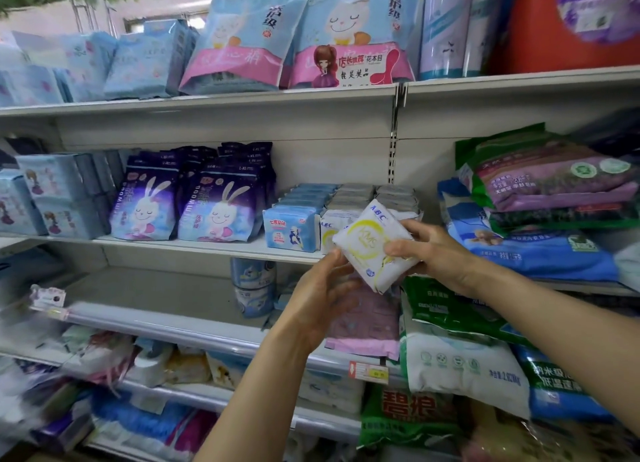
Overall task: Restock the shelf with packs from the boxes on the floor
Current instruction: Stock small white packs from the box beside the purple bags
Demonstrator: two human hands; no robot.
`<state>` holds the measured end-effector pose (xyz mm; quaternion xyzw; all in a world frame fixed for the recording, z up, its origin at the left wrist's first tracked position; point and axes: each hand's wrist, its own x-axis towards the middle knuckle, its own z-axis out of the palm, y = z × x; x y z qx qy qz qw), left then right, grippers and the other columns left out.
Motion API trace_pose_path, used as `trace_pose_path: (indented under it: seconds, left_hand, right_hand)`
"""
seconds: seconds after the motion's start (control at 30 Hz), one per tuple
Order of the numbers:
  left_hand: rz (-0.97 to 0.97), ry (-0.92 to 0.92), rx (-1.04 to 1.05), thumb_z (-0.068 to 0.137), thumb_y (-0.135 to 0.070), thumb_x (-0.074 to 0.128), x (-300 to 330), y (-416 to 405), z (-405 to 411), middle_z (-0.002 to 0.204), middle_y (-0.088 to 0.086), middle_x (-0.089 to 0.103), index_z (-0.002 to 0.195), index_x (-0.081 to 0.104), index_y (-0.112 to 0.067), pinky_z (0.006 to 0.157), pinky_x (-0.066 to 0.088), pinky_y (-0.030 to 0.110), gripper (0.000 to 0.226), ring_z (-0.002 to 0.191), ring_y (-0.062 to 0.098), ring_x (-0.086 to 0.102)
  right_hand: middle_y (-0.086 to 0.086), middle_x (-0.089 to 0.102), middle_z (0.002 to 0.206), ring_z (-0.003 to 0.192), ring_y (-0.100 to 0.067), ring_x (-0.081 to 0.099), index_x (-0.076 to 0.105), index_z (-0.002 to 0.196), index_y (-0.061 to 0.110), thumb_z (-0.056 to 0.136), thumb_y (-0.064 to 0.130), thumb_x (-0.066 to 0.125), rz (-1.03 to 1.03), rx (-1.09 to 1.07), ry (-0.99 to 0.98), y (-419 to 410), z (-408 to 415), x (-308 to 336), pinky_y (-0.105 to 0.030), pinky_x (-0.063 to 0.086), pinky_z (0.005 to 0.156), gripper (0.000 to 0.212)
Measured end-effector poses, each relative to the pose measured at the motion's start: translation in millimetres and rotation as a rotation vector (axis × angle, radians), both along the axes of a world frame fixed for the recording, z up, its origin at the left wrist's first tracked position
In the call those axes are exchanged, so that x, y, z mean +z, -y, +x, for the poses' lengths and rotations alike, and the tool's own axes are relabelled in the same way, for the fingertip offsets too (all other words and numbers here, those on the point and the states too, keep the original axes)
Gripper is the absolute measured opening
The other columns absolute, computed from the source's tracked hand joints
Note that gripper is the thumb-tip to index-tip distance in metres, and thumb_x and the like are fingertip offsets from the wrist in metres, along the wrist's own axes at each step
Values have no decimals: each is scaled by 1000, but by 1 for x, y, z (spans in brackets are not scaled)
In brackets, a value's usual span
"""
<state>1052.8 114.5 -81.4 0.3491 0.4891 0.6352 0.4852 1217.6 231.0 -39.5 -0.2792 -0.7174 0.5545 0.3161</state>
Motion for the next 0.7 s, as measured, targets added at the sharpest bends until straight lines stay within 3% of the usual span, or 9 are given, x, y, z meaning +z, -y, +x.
trace_pose_path:
  seconds: [0.1, 0.17, 0.23, 0.4, 0.53, 0.63, 0.7]
  left_hand:
    - [28, 21, 1, 86, -48, 69, -5, -4, 4, 118, 3, 72, 131, 55, -15, 95, 53, 48, 57, 105, 21, 70]
    - [7, 51, 14, 70, -46, 82, -10, -7, 7, 122, 8, 69, 135, 47, -13, 89, 57, 49, 80, 103, 27, 71]
    - [-25, 33, 6, 64, -44, 87, -15, -10, 11, 123, 10, 67, 135, 46, -12, 79, 59, 42, 89, 99, 29, 72]
    - [-29, -26, 22, 83, -32, 76, -22, -17, 11, 125, 7, 63, 135, 45, -16, 74, 59, 34, 63, 97, 24, 72]
    - [-9, -129, 82, 90, -28, 70, -13, -29, 6, 127, 2, 59, 137, 45, -18, 86, 59, 40, 53, 106, 19, 67]
    - [8, -172, 110, 92, -26, 67, -4, -39, -1, 132, 0, 54, 139, 44, -19, 93, 56, 42, 52, 110, 16, 62]
    - [21, -181, 133, 93, -25, 66, -1, -46, -5, 134, 0, 51, 142, 43, -18, 95, 54, 41, 54, 113, 16, 59]
  right_hand:
    - [-12, 70, 111, 98, -28, 68, 63, 117, 26, 73, 19, 78, 17, 3, 21, -1, 4, -4, -49, 53, 87, 46]
    - [-8, 71, 108, 100, -29, 68, 64, 115, 28, 67, 26, 80, 38, 20, 89, -3, 9, -5, -50, 53, 88, 50]
    - [-8, 71, 107, 100, -28, 68, 66, 112, 25, 67, 26, 81, 91, 42, 200, -6, 13, -3, -50, 53, 88, 48]
    - [-11, 64, 110, 94, -29, 67, 53, 117, 16, 75, 14, 81, 179, -91, 316, -26, 23, 4, -41, 59, 72, 51]
    - [0, 58, 112, 97, -20, 62, 48, 115, 24, 69, 26, 83, 343, -247, 348, -52, 26, 11, -43, 56, 82, 57]
    - [2, 59, 111, 96, -12, 59, 48, 117, 23, 72, 22, 82, 448, -270, 361, -66, 21, 12, -29, 50, 80, 56]
    - [-1, 57, 114, 97, -14, 58, 48, 119, 23, 73, 21, 82, 509, -272, 398, -76, 16, 9, -26, 47, 77, 57]
